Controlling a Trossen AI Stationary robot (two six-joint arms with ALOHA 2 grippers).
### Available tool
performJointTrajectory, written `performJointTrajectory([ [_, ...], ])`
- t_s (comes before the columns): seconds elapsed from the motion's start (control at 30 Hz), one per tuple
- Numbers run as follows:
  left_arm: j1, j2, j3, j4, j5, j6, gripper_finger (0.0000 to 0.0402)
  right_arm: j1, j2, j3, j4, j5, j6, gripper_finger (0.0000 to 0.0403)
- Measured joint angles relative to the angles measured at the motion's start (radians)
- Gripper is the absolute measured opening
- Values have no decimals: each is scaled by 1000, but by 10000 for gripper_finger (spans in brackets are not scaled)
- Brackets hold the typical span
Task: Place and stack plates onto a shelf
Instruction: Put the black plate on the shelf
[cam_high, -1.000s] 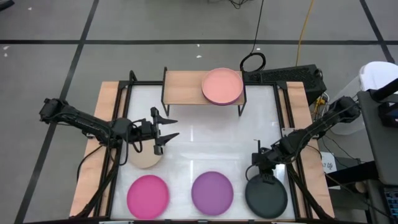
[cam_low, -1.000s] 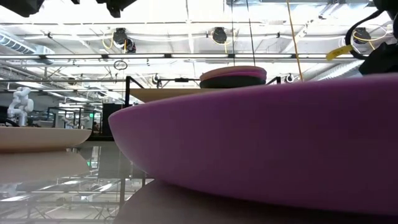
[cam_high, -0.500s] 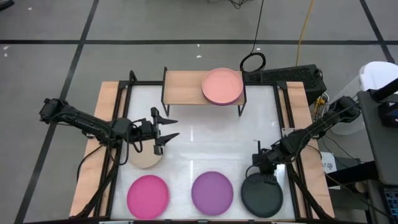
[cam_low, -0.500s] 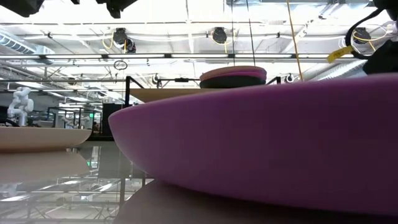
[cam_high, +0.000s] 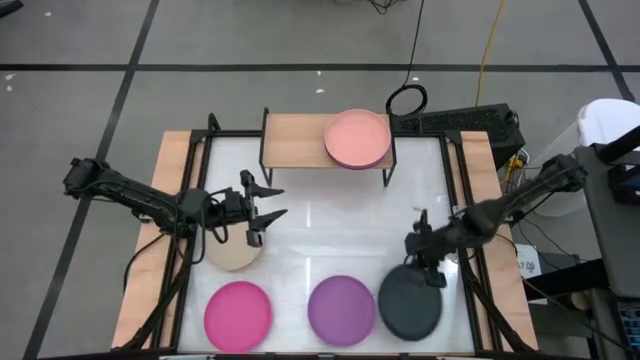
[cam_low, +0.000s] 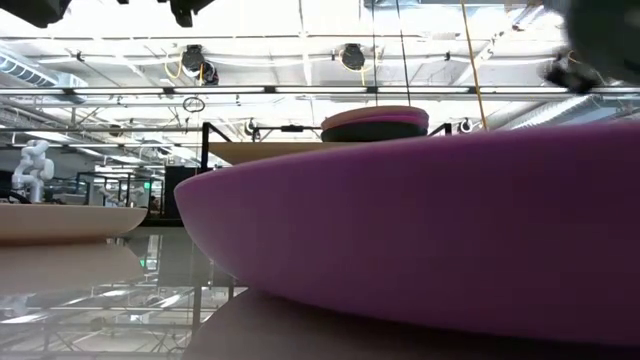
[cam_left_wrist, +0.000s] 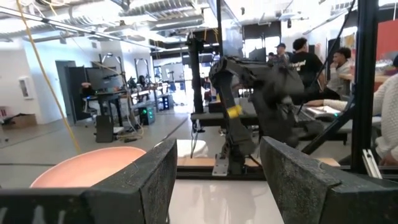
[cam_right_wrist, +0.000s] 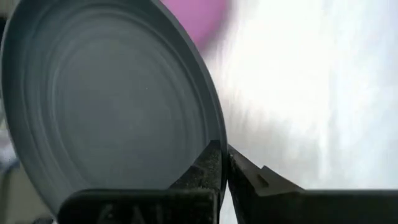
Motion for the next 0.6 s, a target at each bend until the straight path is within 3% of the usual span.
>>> performJointTrajectory([
  [0.17,0,0,0,24,-1,5,234,-125,-58,113,108,303,-238,1],
  [0.3,8,0,0,24,-33,4,234,-303,-65,160,392,440,-443,1],
  [0.43,15,0,0,23,-40,-9,234,-523,-16,183,758,371,-534,1],
  [0.6,15,-4,0,22,-49,5,234,-785,129,288,860,233,-493,0],
])
